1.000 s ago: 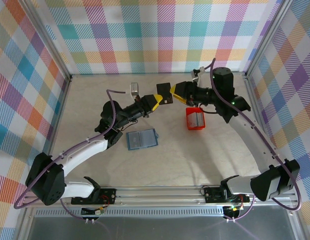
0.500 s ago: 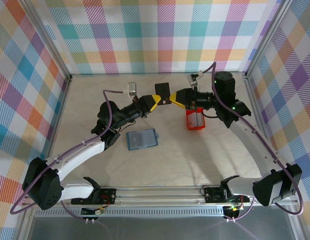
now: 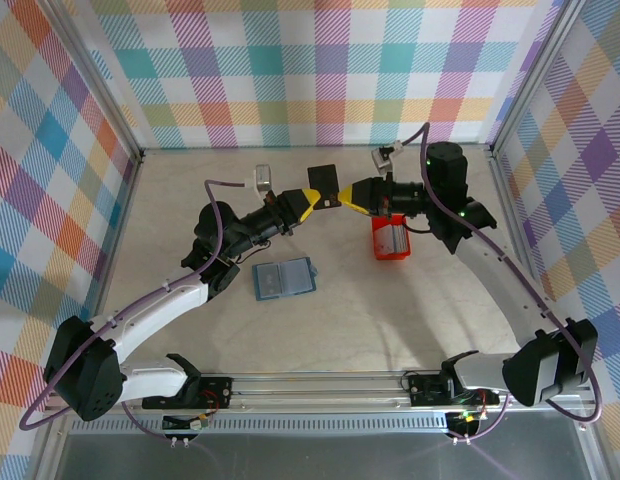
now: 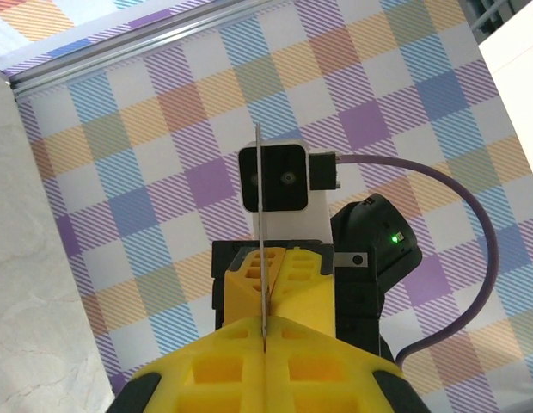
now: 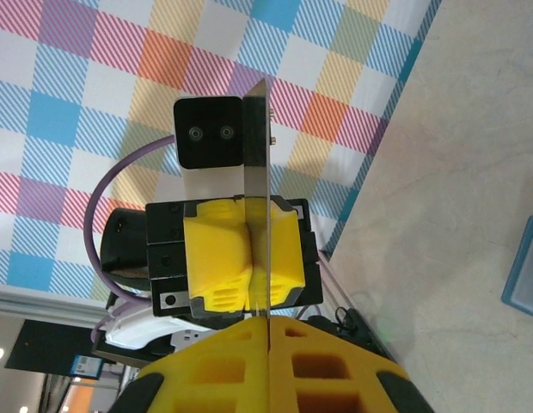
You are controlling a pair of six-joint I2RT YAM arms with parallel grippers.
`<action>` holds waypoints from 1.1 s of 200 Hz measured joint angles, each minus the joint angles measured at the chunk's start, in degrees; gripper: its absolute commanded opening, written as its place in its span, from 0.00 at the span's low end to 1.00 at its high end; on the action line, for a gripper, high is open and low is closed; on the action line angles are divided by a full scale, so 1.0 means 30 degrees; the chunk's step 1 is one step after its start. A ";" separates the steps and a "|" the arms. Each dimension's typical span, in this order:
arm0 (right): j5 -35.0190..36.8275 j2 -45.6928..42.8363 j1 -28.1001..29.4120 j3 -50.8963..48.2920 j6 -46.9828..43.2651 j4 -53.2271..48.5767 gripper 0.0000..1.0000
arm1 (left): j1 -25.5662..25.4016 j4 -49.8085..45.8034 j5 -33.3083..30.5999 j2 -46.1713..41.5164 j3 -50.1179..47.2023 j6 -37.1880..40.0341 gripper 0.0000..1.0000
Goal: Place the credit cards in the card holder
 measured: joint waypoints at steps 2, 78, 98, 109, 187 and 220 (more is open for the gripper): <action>-0.0029 0.0022 -0.0007 -0.0029 -0.0015 0.0015 0.00 | 0.0015 -0.0036 0.0007 0.0000 0.0000 -0.0066 0.24; 0.1202 0.0306 0.0109 -0.1836 -0.2645 -0.0197 0.00 | 0.2433 -0.2827 0.0692 -0.2419 -0.1872 0.0393 0.88; 0.2390 0.0299 0.0372 -0.3308 -0.3789 -0.0299 0.00 | 0.3840 -0.4386 0.1217 -0.3643 -0.3016 0.0831 0.92; 0.3096 0.0291 0.0714 -0.4160 -0.4459 -0.0248 0.00 | 0.4605 -0.5384 0.1530 -0.4262 -0.3643 0.1158 0.93; 0.7344 0.0546 0.4175 -0.8284 -0.6725 0.2441 0.00 | 0.6739 -1.2743 0.2470 -0.5231 -0.5406 0.5195 0.93; 0.9005 0.1953 0.5501 -0.8714 -0.6258 0.3789 0.00 | 0.6776 -1.4367 0.2302 -0.4641 -0.5406 0.6841 0.89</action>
